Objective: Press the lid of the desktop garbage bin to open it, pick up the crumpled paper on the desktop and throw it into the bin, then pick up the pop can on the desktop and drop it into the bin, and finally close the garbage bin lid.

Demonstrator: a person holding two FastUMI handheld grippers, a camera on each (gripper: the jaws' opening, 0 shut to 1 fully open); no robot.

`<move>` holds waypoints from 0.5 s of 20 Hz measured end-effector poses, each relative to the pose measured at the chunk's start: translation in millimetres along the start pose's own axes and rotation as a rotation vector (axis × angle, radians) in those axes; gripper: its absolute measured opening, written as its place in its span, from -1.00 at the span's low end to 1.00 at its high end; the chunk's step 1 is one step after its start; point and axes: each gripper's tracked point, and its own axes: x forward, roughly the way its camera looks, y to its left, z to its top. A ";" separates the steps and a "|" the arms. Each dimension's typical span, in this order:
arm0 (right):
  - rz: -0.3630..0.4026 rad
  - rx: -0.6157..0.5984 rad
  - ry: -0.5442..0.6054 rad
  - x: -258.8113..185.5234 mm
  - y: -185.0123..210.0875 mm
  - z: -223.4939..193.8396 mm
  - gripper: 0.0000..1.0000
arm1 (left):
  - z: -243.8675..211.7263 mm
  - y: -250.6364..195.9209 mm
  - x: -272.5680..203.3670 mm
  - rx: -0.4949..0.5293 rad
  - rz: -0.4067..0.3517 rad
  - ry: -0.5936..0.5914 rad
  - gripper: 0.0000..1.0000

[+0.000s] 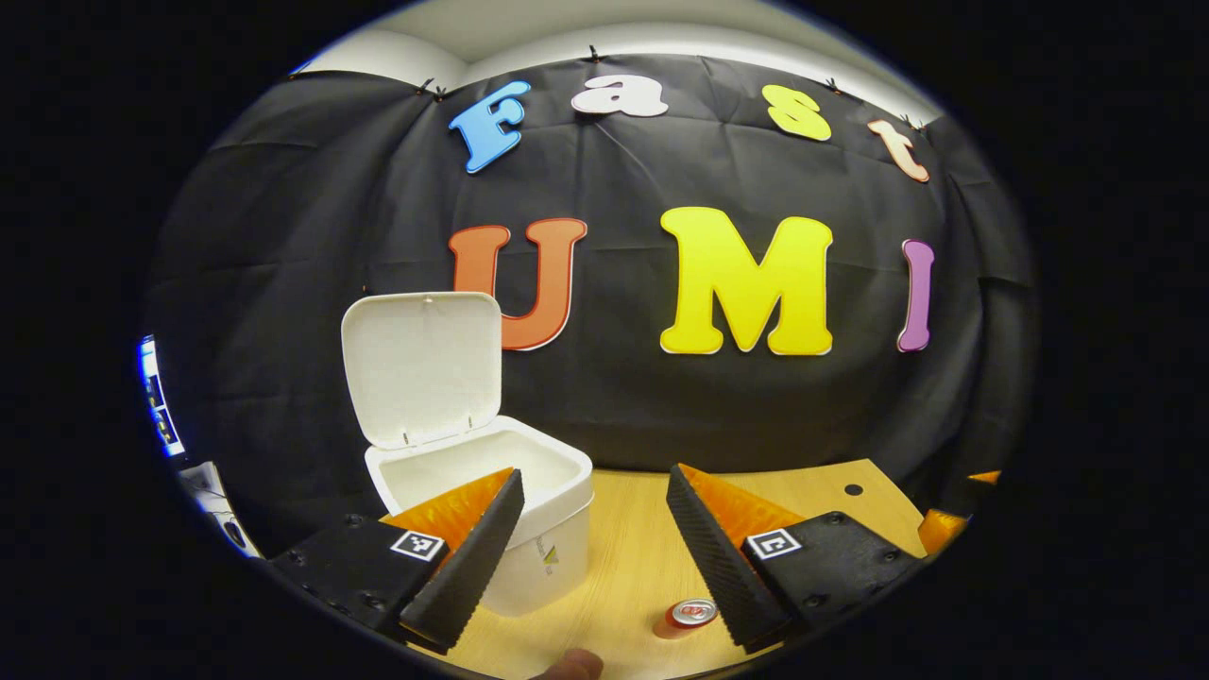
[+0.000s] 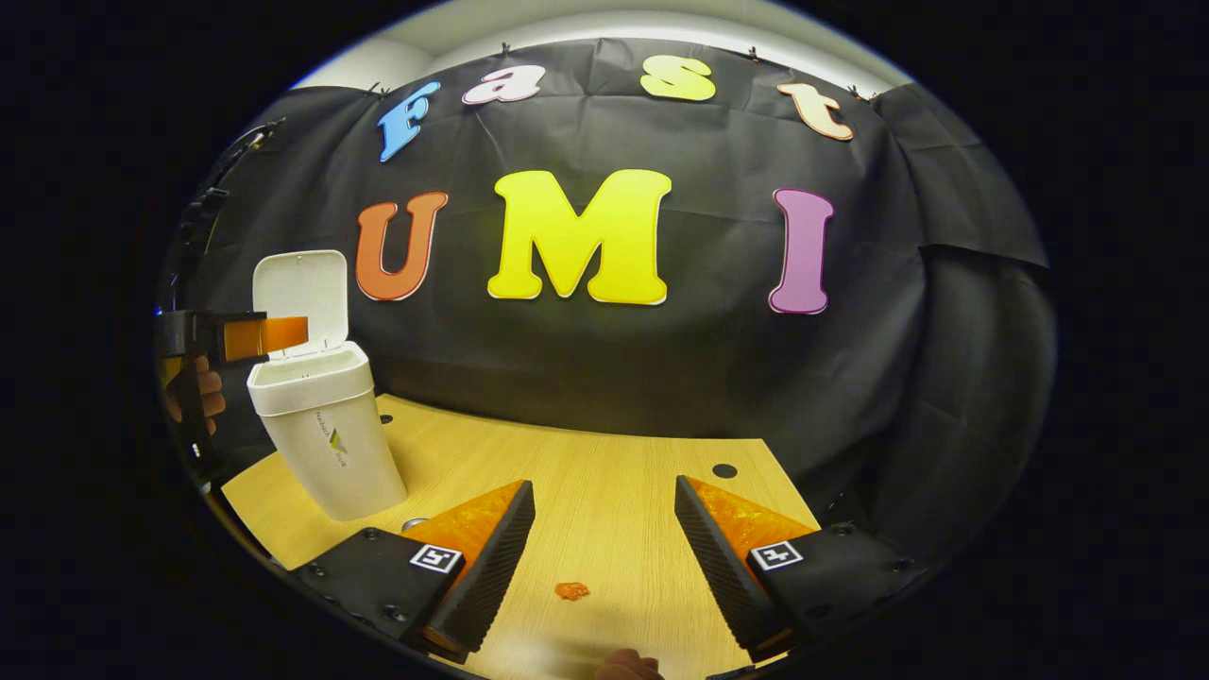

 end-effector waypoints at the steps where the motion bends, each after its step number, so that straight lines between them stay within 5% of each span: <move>1: -0.002 -0.010 0.007 1.9 -0.2 -3.8 0.89 | -5.8 -3.1 -3.4 0.005 -0.009 0.006 1.00; 10: 0.012 -0.031 0.119 25.8 14.1 -56.9 0.89 | -69.9 -27.8 -30.5 0.063 -0.109 0.079 1.00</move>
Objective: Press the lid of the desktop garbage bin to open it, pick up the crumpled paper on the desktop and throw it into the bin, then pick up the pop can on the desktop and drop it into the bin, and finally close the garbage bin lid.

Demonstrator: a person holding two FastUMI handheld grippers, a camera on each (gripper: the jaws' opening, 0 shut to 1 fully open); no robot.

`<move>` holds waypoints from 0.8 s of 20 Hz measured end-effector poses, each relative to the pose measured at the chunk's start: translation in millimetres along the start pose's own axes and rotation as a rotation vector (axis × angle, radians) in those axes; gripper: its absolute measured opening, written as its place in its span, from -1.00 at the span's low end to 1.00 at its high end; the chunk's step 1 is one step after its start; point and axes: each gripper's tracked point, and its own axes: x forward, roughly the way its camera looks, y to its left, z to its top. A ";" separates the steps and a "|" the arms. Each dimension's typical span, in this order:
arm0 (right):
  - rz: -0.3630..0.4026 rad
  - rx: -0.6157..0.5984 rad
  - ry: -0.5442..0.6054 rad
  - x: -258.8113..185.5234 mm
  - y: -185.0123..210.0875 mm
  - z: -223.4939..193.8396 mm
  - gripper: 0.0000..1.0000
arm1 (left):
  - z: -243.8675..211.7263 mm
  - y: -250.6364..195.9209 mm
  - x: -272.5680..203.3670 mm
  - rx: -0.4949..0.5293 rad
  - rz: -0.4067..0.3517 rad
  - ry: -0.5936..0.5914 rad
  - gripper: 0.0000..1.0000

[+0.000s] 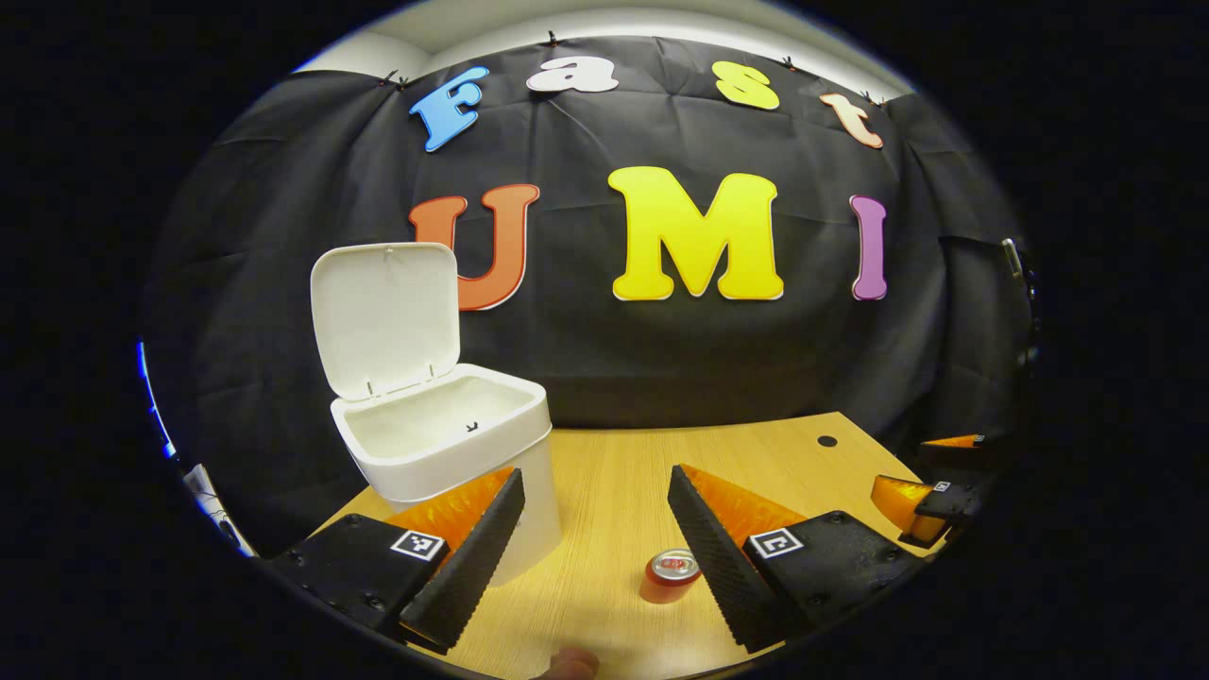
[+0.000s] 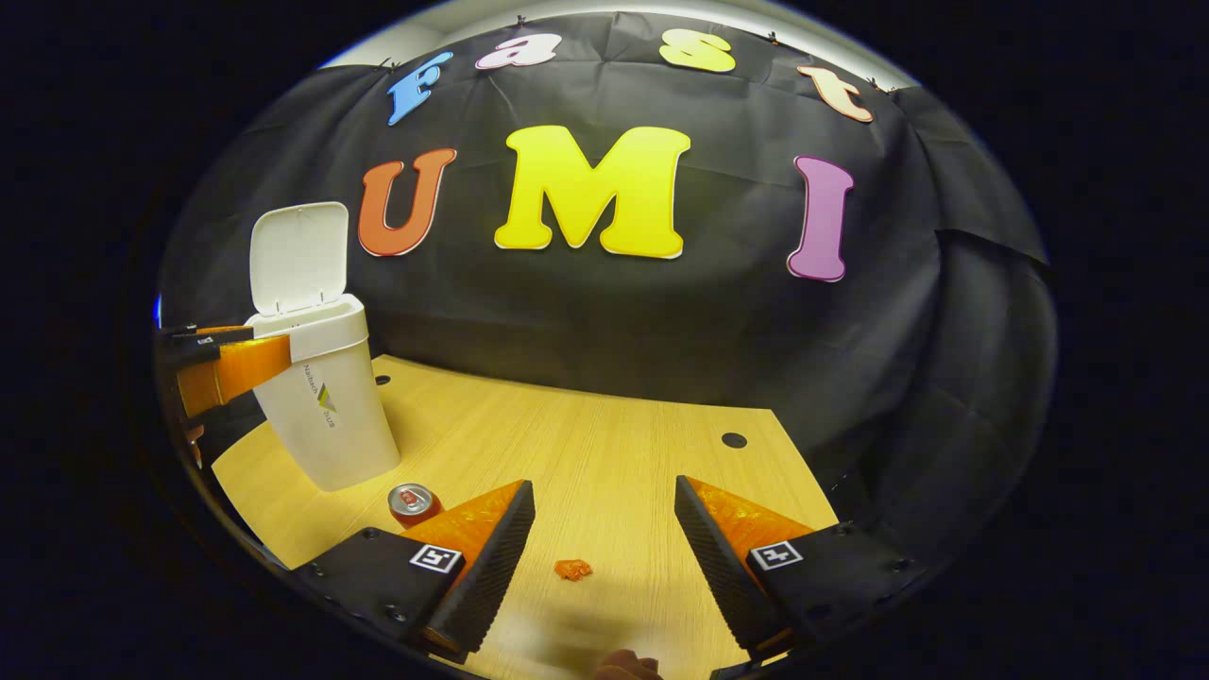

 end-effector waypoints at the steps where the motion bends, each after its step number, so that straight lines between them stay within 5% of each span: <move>1: -0.001 -0.011 0.021 7.5 1.9 -9.4 0.89 | -4.8 -4.1 -0.6 0.004 -0.019 0.005 1.00; 16: 0.025 -0.075 0.549 89.1 26.3 -169.4 0.88 | -37.6 -25.5 1.5 0.045 -0.123 0.024 1.00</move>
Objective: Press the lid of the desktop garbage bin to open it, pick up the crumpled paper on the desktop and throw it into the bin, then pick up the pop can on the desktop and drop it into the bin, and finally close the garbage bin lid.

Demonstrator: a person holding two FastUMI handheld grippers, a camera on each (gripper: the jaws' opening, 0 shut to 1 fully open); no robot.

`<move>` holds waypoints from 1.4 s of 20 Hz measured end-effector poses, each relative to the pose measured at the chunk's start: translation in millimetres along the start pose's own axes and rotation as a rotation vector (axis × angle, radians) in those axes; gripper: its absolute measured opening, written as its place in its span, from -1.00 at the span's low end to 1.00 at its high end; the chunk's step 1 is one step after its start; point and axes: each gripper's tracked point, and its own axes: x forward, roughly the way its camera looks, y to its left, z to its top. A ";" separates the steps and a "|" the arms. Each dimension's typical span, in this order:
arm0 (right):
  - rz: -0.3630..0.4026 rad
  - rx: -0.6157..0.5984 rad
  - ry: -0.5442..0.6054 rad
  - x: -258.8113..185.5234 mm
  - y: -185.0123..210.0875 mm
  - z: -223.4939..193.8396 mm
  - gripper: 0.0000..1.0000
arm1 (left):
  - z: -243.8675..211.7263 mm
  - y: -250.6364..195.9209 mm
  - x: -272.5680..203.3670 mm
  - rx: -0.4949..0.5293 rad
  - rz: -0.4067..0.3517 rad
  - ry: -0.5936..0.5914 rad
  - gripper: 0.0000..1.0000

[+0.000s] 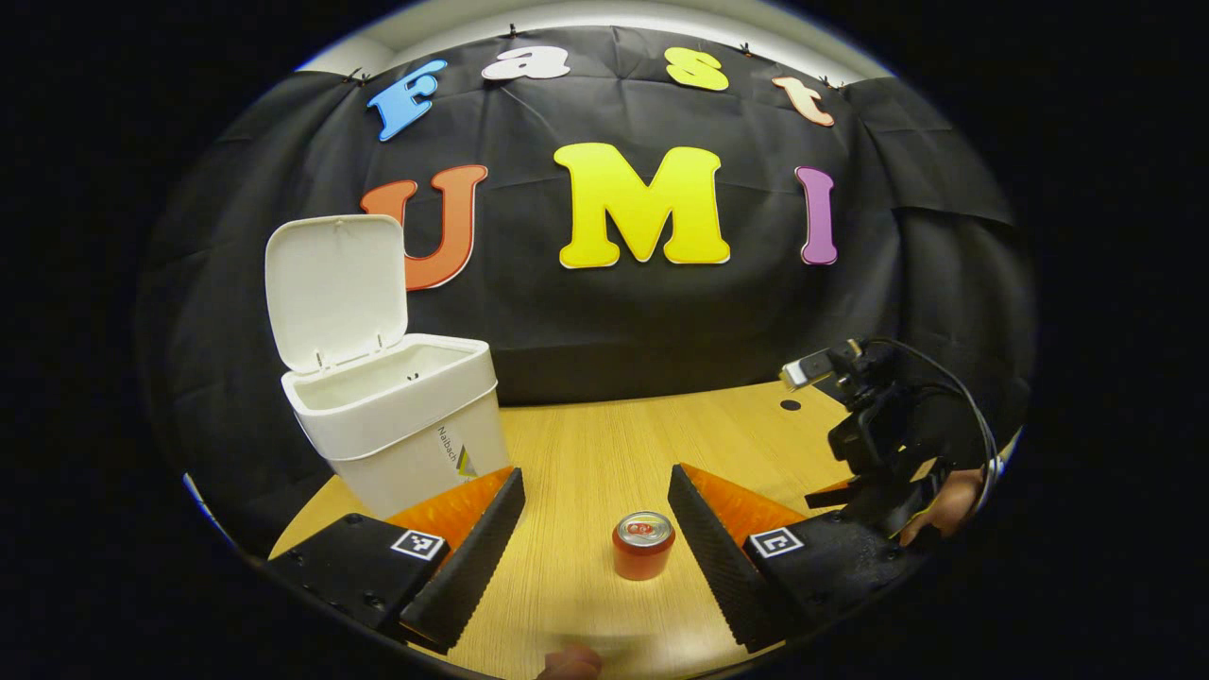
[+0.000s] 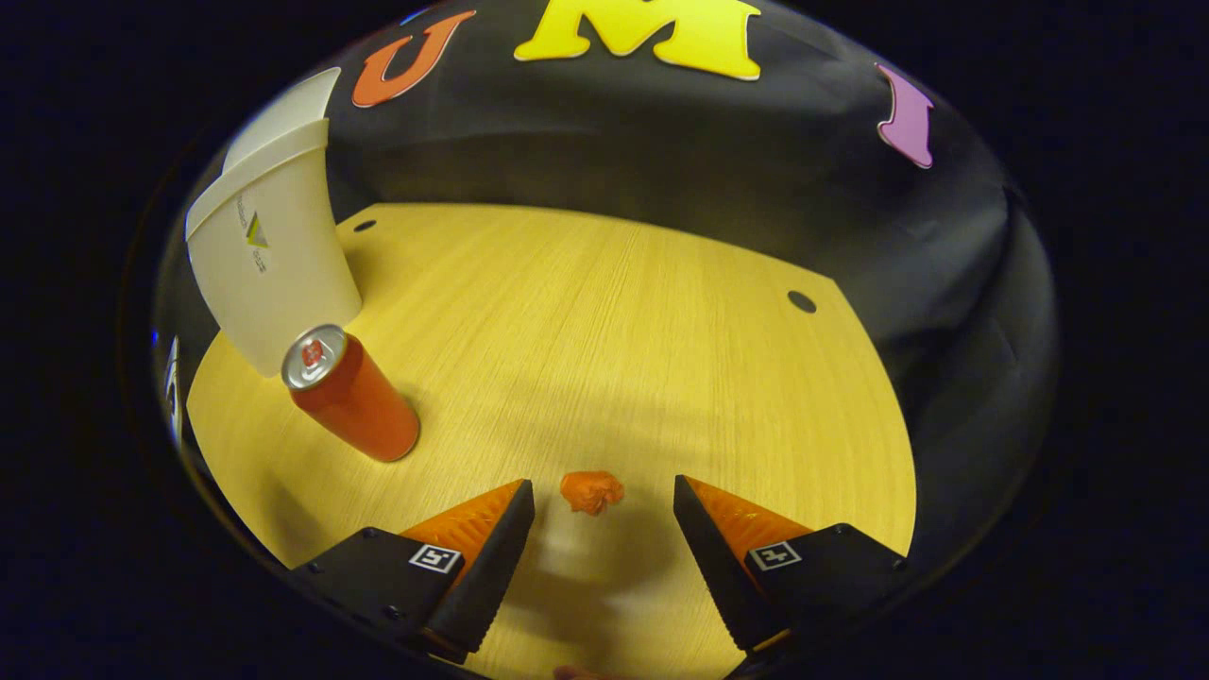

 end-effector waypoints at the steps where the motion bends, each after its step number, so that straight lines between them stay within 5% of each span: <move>1: 0.015 0.005 0.033 3.6 0.4 -2.2 0.87 | -3.1 0.8 1.1 0.000 0.003 0.003 1.00; 6: 0.032 -0.013 0.076 20.4 2.7 1.4 0.78 | -17.8 15.0 -0.7 -0.010 0.036 0.034 1.00; 8: 0.022 -0.013 0.094 26.3 0.8 -0.9 0.61 | -26.0 20.3 -2.7 -0.018 0.049 0.050 1.00; 9: 0.025 -0.005 0.105 30.2 2.8 -3.6 0.31 | -28.4 23.5 -2.8 -0.023 0.054 0.056 1.00; 11: 0.028 0.016 0.134 31.6 1.8 -8.9 0.08 | -30.9 28.6 -3.3 -0.030 0.068 0.065 1.00; 14: 0.053 0.042 0.144 30.6 3.5 -8.4 0.08 | -35.8 33.2 -6.6 -0.026 0.080 0.072 1.00; 17: 0.057 0.029 0.134 33.1 6.4 -7.7 -0.21 | -35.7 34.1 -8.1 -0.018 0.084 0.074 1.00; 19: 0.058 0.023 0.126 34.1 4.4 -5.3 -0.21 | -36.4 33.2 -10.1 -0.007 0.084 0.075 1.00; 21: 0.046 0.050 0.116 31.2 -2.1 -6.7 -0.55 | -34.8 30.9 -12.9 0.004 0.079 0.071 1.00; 28: 0.050 0.034 -0.035 -31.6 -16.2 31.5 -0.55 | -42.6 27.5 -23.9 0.009 0.081 0.071 1.00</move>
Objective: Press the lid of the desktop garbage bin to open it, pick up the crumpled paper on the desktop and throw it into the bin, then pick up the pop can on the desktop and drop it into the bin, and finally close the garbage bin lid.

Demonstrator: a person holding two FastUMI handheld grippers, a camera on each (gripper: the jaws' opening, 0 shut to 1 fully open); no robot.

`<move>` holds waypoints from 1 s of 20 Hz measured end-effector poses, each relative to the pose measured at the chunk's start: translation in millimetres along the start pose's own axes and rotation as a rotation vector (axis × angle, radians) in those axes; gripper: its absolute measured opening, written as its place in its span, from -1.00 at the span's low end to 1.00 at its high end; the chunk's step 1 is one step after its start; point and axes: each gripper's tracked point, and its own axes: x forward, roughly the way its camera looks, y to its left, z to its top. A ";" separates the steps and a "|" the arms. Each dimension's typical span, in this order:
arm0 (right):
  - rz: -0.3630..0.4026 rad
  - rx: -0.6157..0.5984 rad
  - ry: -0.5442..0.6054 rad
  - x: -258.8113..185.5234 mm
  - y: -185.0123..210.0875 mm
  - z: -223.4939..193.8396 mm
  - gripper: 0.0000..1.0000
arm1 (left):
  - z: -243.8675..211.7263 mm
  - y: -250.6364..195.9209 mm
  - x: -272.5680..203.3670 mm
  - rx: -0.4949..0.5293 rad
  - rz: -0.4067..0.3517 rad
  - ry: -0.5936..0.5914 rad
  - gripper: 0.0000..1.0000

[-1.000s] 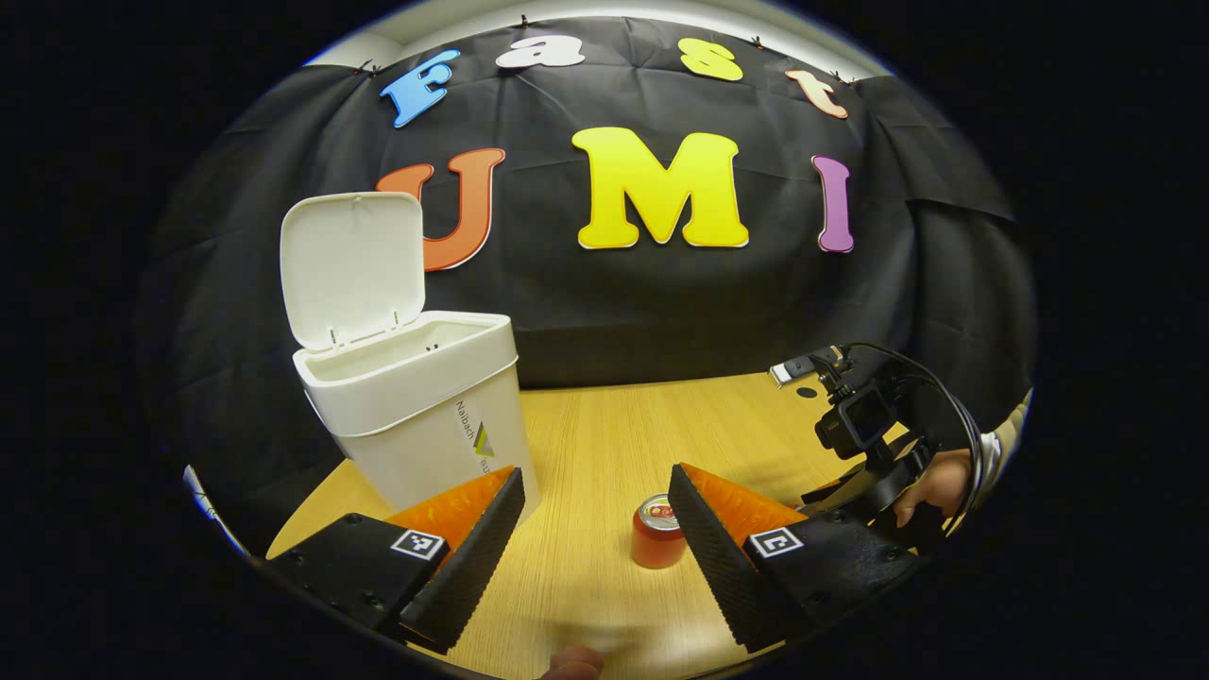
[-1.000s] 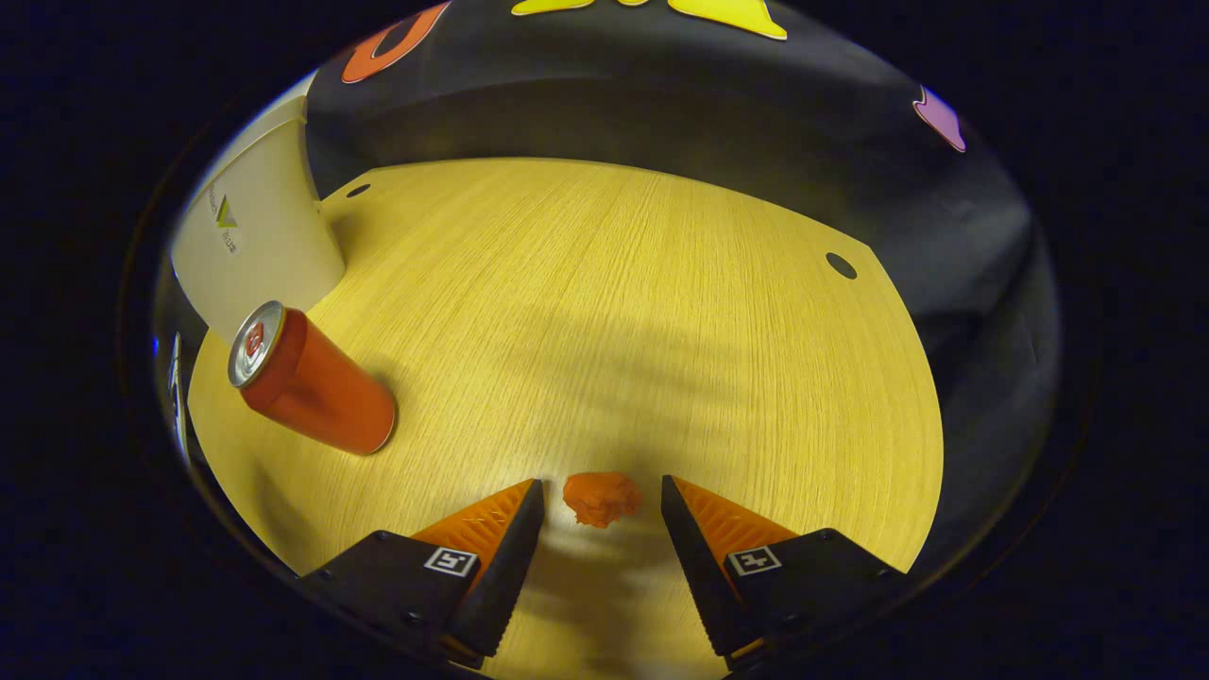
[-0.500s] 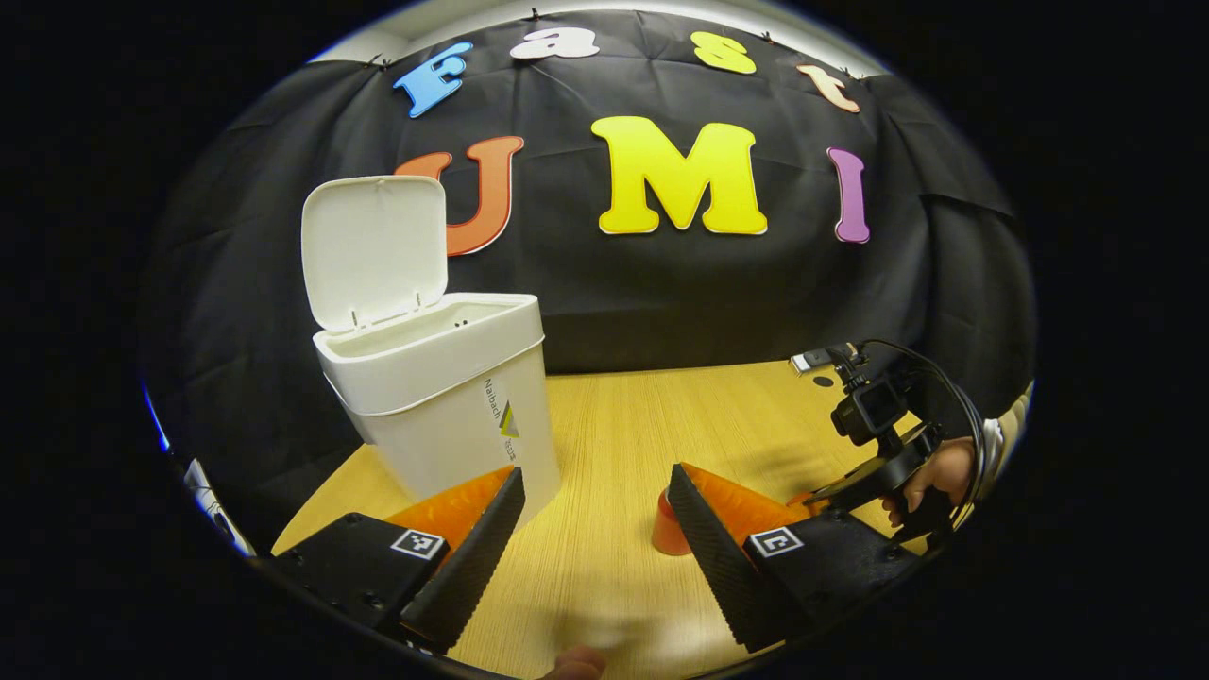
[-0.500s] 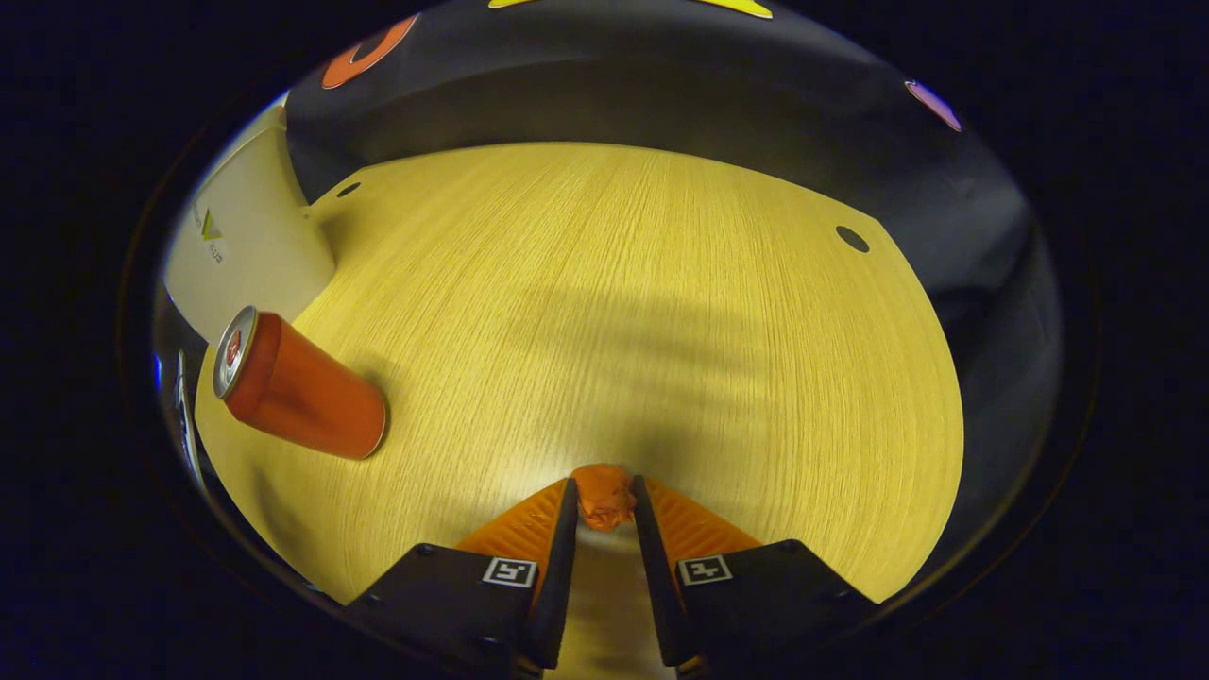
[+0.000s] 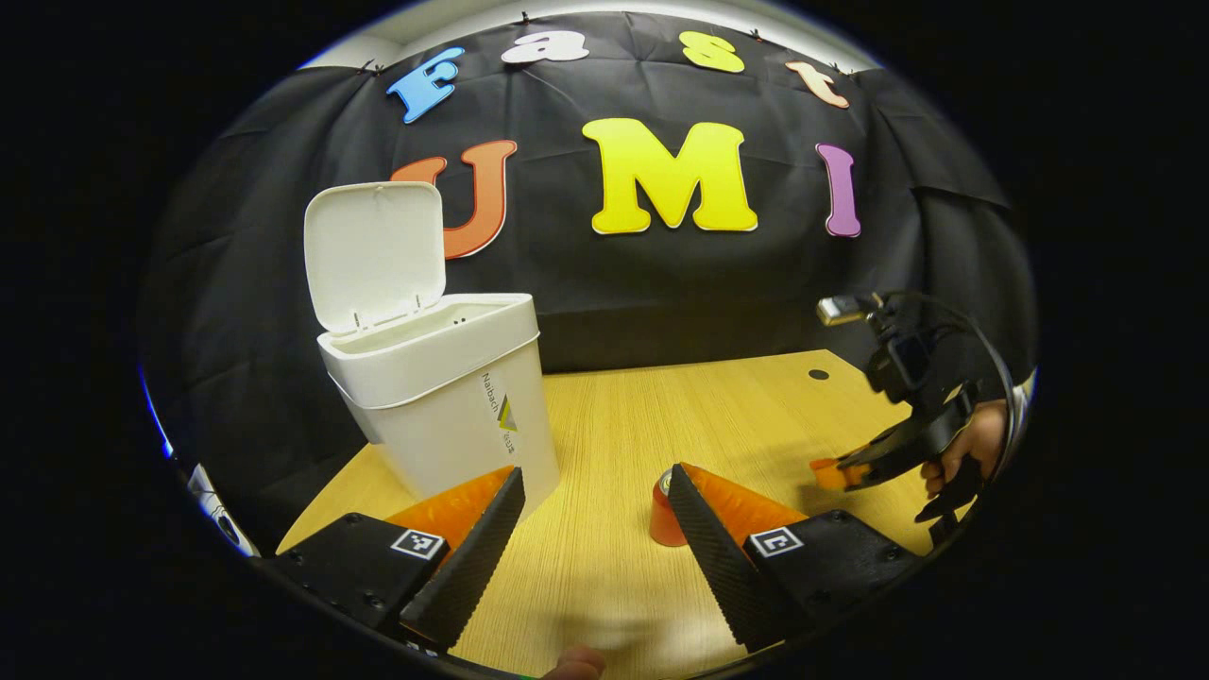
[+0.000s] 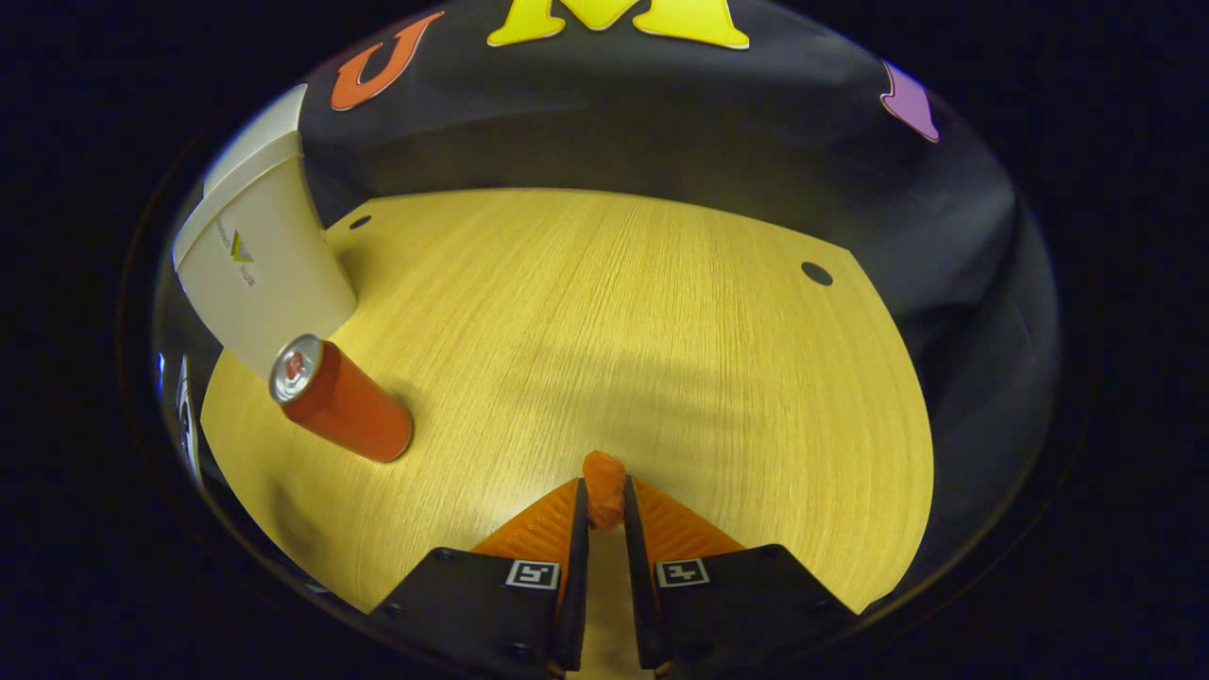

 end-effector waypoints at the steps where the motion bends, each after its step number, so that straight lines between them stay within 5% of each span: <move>1: -0.002 -0.001 -0.022 -12.0 -3.3 7.5 -0.55 | -0.4 -0.4 -0.3 0.003 0.000 -0.001 1.00; 13: 0.051 -0.026 -0.310 -143.7 23.9 106.2 -0.55 | -7.9 0.7 -12.0 -0.001 -0.019 -0.011 1.00; 20: 0.171 -0.093 -0.446 -182.9 98.7 178.4 -0.55 | -12.9 14.0 -13.9 -0.008 -0.030 -0.012 1.00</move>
